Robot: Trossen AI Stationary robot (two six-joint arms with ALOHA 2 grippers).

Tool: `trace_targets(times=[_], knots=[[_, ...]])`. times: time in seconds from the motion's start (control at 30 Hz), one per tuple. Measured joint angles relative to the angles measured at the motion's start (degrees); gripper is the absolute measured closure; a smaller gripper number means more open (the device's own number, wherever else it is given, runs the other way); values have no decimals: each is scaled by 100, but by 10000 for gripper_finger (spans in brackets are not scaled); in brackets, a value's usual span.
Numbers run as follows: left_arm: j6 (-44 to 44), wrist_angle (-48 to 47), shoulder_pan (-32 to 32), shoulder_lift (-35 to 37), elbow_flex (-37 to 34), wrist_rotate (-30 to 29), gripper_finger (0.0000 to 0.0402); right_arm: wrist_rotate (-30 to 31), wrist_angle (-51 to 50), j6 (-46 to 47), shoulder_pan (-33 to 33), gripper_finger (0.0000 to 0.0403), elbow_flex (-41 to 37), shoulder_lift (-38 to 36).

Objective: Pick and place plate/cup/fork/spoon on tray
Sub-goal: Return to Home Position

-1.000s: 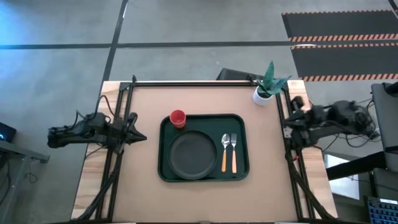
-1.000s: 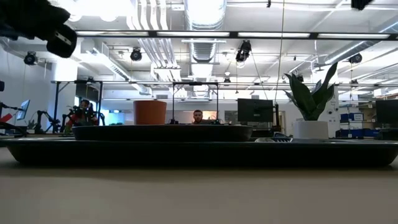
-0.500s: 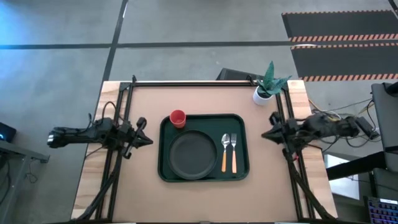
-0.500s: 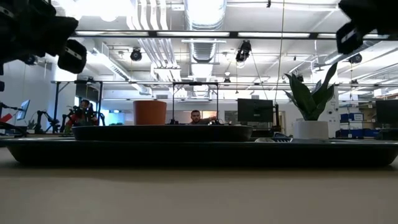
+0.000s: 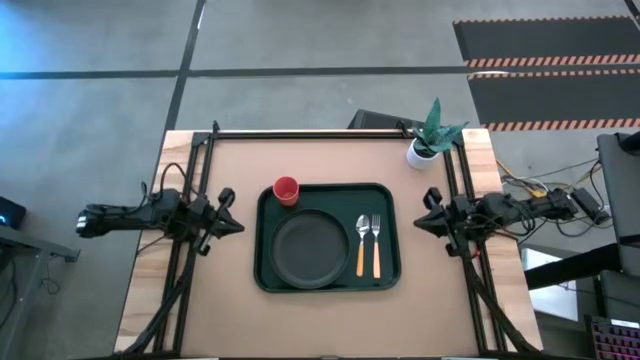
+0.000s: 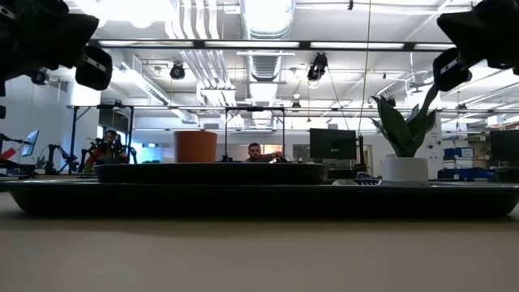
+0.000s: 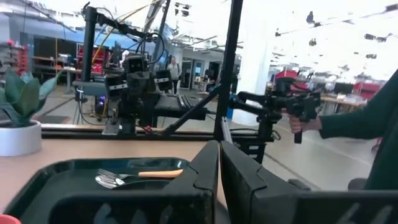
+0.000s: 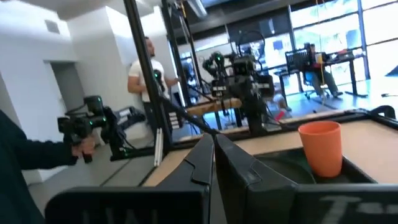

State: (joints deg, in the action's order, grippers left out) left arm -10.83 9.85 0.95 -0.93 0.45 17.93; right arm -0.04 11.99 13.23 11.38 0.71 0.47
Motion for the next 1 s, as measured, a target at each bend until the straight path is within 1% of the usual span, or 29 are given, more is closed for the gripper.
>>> trace_targets(times=[0.13,0.27,0.33,0.43,0.5,0.53,0.7,1.0], knots=[[368,-66,0,-144,-4,-6,402,1,-597,59,0,394,0,2],[547,-450,0,-288,-7,-135,402,36,-1100,56,0,394,0,3],[574,-700,2,-355,-9,-560,402,102,-1116,-306,0,394,4,42],[778,-816,7,-489,-9,-1420,401,215,-1113,-832,-2,394,4,41],[1040,-844,7,-536,-11,-1784,401,282,-1110,-962,-2,394,7,44],[1124,-842,7,-542,-11,-1871,401,283,-1114,-977,-2,394,7,63],[1145,-861,7,-570,-14,-1956,401,296,-1133,-1090,-2,394,7,328],[1139,-848,7,-839,-17,-1960,401,302,-1137,-981,-2,394,9,910]])
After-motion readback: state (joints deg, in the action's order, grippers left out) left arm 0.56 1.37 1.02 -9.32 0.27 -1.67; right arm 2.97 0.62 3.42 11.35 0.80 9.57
